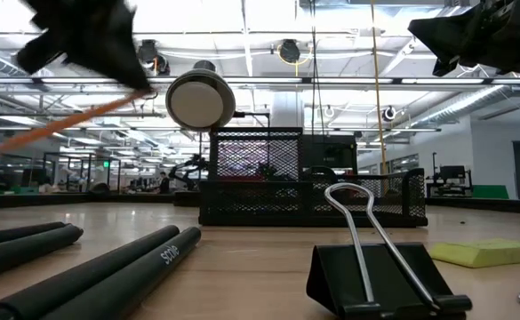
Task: Pick and place office supplies into organizer
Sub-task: Put the right pencil into the desk organizer
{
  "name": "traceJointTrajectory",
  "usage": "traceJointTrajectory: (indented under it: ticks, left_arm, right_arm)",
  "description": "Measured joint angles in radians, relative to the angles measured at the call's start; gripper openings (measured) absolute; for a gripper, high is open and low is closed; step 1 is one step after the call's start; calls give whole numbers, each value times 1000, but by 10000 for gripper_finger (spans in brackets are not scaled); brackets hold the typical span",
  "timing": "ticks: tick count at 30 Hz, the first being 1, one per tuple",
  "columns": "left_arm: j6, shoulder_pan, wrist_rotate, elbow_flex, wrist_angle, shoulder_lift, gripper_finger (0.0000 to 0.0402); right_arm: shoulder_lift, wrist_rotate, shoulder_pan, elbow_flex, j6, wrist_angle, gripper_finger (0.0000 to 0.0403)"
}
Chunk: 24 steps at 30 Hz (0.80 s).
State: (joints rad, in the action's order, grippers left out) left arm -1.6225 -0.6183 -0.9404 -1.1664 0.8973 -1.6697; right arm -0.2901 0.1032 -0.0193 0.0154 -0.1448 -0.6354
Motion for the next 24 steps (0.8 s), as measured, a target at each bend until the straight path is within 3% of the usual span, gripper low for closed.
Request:
traceJointTrajectory:
  ticks: [4, 10, 13, 17, 20, 24]
  left_arm:
    - [345, 15, -139, -2, -199, 52, 12]
    - [1084, 69, -146, -2, -666, 76, 14]
    - [1426, 108, -57, -2, -879, 77, 5]
    - [1709, 179, 89, -2, -1064, 78, 14]
    - [1816, 254, 272, -3, -1159, 78, 17]
    - [1824, 371, 495, -3, -1182, 62, 5]
  right_arm:
    - [0, 0, 0, 0, -1, -1, 0]
    - [-1, 0, 0, 0, -1, -6, 0]
    - [-1, 0, 0, 0, -2, -11, 0]
    - [-1, 0, 0, 0, -2, -11, 0]
    - [-1, 0, 0, 0, -2, -11, 0]
    - [-1, 0, 0, 0, -2, -11, 0]
